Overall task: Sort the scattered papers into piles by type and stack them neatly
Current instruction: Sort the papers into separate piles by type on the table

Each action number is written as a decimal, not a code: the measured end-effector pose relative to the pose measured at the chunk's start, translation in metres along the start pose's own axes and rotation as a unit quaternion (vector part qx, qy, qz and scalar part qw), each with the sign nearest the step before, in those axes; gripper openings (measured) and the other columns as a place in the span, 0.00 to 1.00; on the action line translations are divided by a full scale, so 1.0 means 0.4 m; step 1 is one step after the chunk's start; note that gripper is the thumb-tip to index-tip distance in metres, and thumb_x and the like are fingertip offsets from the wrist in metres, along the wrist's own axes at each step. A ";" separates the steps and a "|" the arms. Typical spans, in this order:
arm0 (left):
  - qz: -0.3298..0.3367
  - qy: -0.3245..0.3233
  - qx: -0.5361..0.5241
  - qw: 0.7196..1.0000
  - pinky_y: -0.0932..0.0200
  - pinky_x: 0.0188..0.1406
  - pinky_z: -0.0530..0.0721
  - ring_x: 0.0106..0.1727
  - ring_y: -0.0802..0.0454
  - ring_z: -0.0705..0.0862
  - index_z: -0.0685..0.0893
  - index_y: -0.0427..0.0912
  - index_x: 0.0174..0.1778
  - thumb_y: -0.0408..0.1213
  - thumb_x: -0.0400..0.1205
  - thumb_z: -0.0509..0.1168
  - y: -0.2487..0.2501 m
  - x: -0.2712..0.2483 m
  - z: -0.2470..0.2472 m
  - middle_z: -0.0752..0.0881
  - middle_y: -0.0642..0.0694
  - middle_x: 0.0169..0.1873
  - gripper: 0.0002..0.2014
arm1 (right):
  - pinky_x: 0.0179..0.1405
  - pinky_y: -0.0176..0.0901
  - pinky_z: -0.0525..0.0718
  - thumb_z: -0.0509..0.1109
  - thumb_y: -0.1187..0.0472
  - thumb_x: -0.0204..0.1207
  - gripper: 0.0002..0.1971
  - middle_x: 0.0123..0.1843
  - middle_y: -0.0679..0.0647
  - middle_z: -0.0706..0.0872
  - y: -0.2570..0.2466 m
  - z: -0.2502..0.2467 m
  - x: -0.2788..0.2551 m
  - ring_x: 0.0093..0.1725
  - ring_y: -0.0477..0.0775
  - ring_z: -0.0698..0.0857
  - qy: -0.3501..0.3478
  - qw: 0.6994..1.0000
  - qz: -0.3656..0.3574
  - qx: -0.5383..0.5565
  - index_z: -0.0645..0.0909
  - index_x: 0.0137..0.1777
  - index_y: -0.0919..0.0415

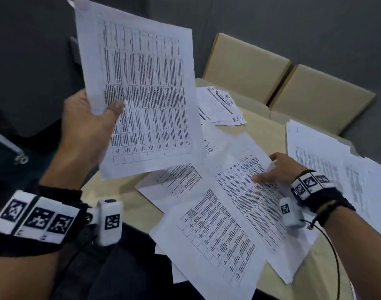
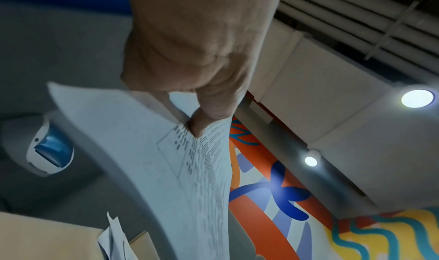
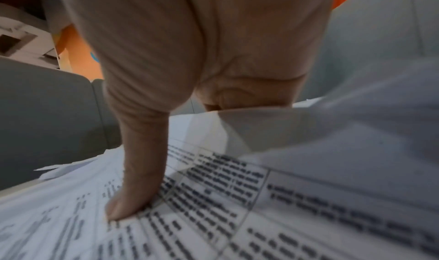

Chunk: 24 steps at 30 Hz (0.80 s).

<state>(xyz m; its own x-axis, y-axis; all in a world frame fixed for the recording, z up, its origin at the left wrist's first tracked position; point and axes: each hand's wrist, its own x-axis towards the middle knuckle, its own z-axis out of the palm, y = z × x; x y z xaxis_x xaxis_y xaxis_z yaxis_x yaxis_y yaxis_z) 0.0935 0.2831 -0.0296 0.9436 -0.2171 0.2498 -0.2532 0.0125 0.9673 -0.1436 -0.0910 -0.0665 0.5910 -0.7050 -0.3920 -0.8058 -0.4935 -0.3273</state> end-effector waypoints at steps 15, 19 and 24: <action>-0.094 -0.170 0.018 0.981 0.49 0.49 0.92 0.47 0.55 0.95 0.91 0.51 0.61 0.34 0.87 0.71 0.005 -0.070 0.085 0.96 0.55 0.48 0.10 | 0.41 0.54 0.93 0.69 0.57 0.89 0.06 0.43 0.52 0.96 -0.039 -0.161 -0.125 0.39 0.54 0.94 0.169 0.945 -0.156 0.230 0.88 0.53 0.50; -0.112 -0.276 0.143 0.944 0.40 0.50 0.93 0.44 0.47 0.95 0.90 0.52 0.60 0.36 0.88 0.70 -0.056 -0.104 0.121 0.96 0.52 0.44 0.08 | 0.48 0.66 0.91 0.68 0.56 0.89 0.08 0.48 0.63 0.93 0.014 -0.124 -0.075 0.46 0.66 0.92 0.139 0.962 -0.142 0.188 0.78 0.64 0.55; -0.046 -0.317 0.357 0.878 0.52 0.46 0.87 0.44 0.51 0.88 0.84 0.57 0.58 0.39 0.86 0.71 -0.107 -0.118 0.144 0.88 0.57 0.43 0.08 | 0.61 0.47 0.80 0.75 0.57 0.84 0.25 0.71 0.54 0.75 0.047 -0.008 -0.067 0.66 0.54 0.80 0.133 0.982 -0.101 0.091 0.66 0.74 0.47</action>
<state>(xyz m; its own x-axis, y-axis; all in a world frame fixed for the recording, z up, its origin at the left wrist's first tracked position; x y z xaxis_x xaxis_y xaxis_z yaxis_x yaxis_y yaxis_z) 0.0475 0.2366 -0.0853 0.7165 -0.6872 -0.1199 -0.4646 -0.5984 0.6527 -0.1747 -0.0829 -0.0595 0.6884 -0.7216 -0.0735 -0.6388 -0.5551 -0.5327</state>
